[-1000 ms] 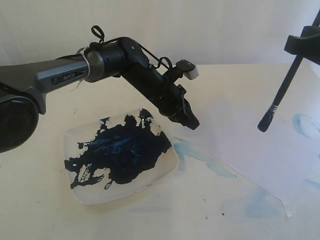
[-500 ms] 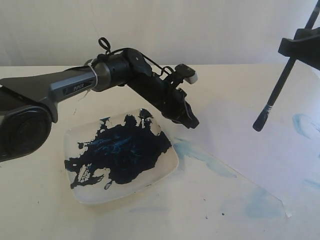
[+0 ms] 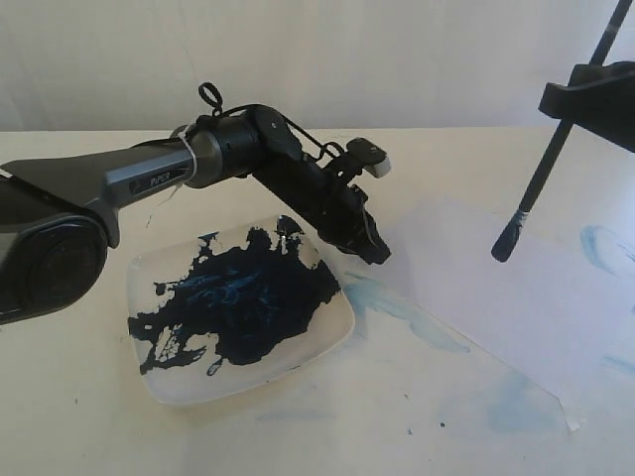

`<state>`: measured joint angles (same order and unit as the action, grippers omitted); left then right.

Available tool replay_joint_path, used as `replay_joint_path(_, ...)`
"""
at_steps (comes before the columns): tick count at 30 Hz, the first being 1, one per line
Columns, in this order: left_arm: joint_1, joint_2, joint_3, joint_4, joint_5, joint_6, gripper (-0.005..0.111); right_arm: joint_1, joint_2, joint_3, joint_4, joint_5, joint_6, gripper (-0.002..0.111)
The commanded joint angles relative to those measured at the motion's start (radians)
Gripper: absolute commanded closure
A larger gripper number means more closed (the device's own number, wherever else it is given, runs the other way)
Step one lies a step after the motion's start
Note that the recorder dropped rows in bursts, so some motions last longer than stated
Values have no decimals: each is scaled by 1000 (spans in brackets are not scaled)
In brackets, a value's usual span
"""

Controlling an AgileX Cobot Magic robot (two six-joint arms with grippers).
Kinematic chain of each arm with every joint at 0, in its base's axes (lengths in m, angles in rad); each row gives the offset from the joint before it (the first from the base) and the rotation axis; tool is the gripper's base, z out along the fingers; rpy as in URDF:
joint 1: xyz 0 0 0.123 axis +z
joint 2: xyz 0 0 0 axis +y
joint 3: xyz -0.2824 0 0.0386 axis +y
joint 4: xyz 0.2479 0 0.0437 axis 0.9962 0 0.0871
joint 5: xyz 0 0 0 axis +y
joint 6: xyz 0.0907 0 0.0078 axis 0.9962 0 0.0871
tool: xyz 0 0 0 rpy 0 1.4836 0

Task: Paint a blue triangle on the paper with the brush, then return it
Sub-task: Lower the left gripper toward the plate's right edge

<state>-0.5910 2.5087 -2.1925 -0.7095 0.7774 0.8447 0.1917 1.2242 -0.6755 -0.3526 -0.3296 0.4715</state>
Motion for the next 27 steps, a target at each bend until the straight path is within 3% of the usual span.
replay_joint_path(1,1,-6,-3,9,27,-13,107,-6,25,2,2,-73,3,108)
replay_joint_path(27,1,1,-3,27,-19,-13,107,-6,59,2,2,-124,0,108)
